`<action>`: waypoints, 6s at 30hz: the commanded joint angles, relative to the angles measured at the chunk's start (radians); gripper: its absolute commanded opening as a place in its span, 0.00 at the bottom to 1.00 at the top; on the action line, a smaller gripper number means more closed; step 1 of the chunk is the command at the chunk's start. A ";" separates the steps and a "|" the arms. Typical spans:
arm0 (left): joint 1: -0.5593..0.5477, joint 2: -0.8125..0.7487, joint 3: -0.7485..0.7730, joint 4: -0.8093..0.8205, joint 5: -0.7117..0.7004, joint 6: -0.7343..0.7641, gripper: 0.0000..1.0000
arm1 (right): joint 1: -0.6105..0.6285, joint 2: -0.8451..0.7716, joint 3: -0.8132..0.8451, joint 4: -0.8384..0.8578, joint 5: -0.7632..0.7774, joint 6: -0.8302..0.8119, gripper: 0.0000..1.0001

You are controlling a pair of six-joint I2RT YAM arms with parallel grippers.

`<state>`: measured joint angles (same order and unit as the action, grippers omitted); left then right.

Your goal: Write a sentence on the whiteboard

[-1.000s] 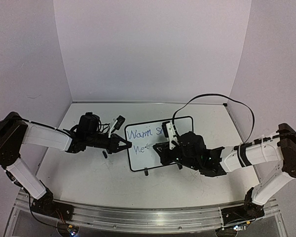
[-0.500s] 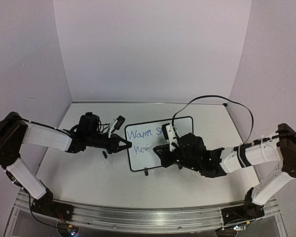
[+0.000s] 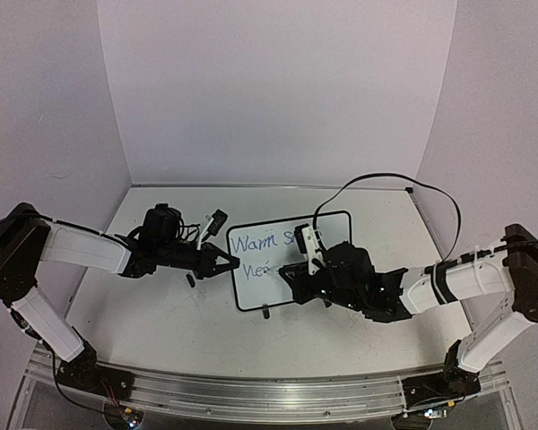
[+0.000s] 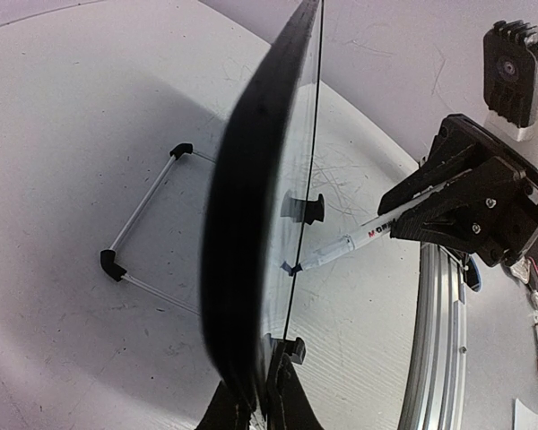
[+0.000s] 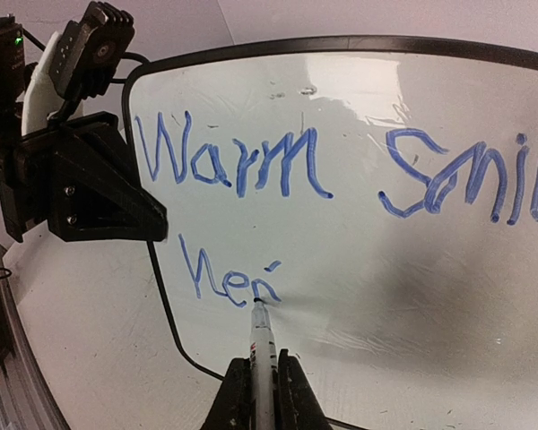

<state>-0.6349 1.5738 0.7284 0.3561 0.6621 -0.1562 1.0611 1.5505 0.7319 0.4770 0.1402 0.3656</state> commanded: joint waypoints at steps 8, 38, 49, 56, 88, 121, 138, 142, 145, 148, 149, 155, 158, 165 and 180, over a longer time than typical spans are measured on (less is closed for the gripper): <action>0.018 0.004 -0.001 -0.022 -0.112 0.041 0.00 | -0.001 0.009 -0.012 -0.036 0.020 0.000 0.00; 0.018 0.007 0.001 -0.021 -0.109 0.039 0.00 | -0.039 -0.029 0.051 -0.014 0.079 -0.050 0.00; 0.017 0.013 0.005 -0.022 -0.106 0.041 0.00 | -0.038 -0.028 0.007 -0.039 0.042 -0.023 0.00; 0.018 0.012 0.005 -0.022 -0.107 0.040 0.00 | -0.037 -0.031 -0.031 -0.062 0.016 -0.005 0.00; 0.018 0.011 0.003 -0.021 -0.107 0.041 0.00 | -0.059 -0.060 0.048 -0.008 0.039 -0.041 0.00; 0.018 0.008 0.002 -0.021 -0.107 0.039 0.00 | -0.036 -0.040 -0.053 -0.036 0.001 0.033 0.00; 0.018 0.009 -0.002 -0.022 -0.121 0.040 0.00 | -0.038 -0.345 -0.098 -0.020 -0.078 -0.071 0.00; 0.018 0.014 -0.002 -0.022 -0.127 0.042 0.00 | -0.062 -0.378 -0.130 -0.036 -0.099 -0.141 0.00; 0.018 0.011 -0.003 -0.021 -0.136 0.049 0.00 | -0.064 -0.345 -0.076 -0.118 -0.068 -0.201 0.00; 0.016 0.002 -0.009 -0.021 -0.147 0.057 0.00 | -0.064 -0.355 -0.041 -0.147 0.004 -0.238 0.00; 0.018 0.001 -0.011 -0.022 -0.148 0.058 0.00 | -0.064 -0.369 -0.043 -0.147 0.030 -0.253 0.00; 0.017 0.010 -0.023 -0.023 -0.171 0.059 0.00 | -0.064 -0.446 -0.081 -0.146 0.214 -0.297 0.00; 0.017 0.019 -0.022 -0.023 -0.175 0.049 0.00 | -0.064 -0.451 -0.101 -0.147 0.226 -0.295 0.00; 0.017 0.009 -0.019 -0.025 -0.187 0.035 0.00 | -0.065 -0.454 -0.100 -0.151 0.231 -0.282 0.00; 0.015 0.008 -0.012 -0.031 -0.182 0.042 0.00 | -0.051 -0.331 -0.035 -0.200 0.049 -0.226 0.00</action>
<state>-0.6342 1.5764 0.7231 0.3599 0.6537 -0.1551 0.9987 1.1992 0.6452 0.2686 0.2392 0.1173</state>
